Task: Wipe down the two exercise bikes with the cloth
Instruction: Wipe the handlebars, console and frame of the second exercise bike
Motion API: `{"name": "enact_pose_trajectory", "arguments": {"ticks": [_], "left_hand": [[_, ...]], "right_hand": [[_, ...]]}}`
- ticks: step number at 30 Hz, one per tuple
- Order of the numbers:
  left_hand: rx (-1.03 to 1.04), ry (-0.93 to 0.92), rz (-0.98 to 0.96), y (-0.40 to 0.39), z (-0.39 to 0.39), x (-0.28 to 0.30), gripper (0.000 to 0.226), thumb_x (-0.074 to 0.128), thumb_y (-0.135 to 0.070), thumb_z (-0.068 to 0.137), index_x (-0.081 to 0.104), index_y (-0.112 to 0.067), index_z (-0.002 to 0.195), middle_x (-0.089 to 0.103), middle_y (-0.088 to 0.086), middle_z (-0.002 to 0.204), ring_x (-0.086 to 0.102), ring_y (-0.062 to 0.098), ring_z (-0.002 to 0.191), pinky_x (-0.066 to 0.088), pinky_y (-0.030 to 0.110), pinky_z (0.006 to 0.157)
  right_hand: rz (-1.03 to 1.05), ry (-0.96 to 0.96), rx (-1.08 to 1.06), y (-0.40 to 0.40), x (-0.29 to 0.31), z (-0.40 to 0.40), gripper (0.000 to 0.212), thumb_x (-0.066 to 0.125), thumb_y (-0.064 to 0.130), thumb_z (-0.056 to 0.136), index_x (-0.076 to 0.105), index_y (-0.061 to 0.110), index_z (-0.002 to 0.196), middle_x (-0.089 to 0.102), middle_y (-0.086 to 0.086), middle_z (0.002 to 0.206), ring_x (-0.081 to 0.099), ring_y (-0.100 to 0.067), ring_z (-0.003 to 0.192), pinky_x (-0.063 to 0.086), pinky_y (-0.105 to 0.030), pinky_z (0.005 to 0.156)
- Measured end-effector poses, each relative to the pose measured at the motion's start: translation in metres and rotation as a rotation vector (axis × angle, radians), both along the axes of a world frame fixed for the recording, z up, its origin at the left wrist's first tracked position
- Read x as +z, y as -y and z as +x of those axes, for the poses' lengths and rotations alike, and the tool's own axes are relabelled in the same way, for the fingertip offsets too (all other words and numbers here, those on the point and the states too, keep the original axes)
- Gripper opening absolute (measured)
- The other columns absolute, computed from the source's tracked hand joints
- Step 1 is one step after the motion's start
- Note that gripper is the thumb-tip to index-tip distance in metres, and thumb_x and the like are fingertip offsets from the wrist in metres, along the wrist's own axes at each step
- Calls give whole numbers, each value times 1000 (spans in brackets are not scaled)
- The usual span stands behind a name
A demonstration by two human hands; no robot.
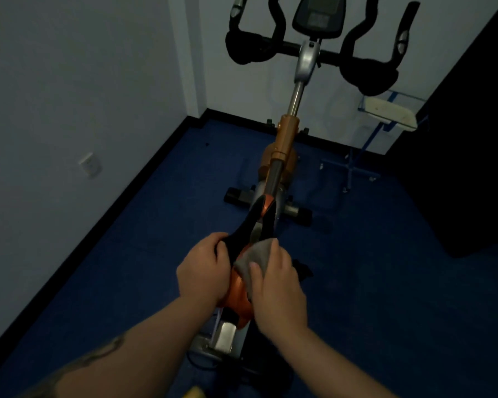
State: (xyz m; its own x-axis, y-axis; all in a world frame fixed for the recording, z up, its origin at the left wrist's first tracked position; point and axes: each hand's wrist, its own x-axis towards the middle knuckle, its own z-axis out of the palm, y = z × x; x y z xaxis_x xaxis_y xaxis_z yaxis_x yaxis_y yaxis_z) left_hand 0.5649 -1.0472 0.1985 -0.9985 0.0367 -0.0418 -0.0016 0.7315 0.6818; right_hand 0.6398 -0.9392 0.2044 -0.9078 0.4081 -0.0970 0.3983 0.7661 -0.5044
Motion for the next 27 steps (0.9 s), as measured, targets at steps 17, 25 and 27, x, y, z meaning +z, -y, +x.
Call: {"name": "enact_pose_trajectory", "arguments": {"ticks": [17,25,27], "left_hand": [[-164,33,-89,3,-4,3,37,33,-37,100,53,-27,129,60,-7,122,56,13,109,41,31,81],[-124,-4,-80,2,-5,-2,34,38,-37,99,57,-27,125,64,-6,114,58,12,102,37,27,72],[-112,-5,-94,2,-6,-2,34,38,-37,98,58,-29,123,65,-6,112,58,12,100,37,27,71]], "right_hand": [[-141,207,-290,-16,11,-79,49,20,48,103,43,10,124,58,-15,120,57,-31,103,44,-37,79],[46,60,-100,-6,-2,-41,63,17,55,96,20,18,147,44,-7,140,57,-24,108,40,-31,71],[-107,137,-195,-17,-1,-77,58,22,50,101,28,11,143,49,-12,136,56,-29,109,38,-32,72]]}}
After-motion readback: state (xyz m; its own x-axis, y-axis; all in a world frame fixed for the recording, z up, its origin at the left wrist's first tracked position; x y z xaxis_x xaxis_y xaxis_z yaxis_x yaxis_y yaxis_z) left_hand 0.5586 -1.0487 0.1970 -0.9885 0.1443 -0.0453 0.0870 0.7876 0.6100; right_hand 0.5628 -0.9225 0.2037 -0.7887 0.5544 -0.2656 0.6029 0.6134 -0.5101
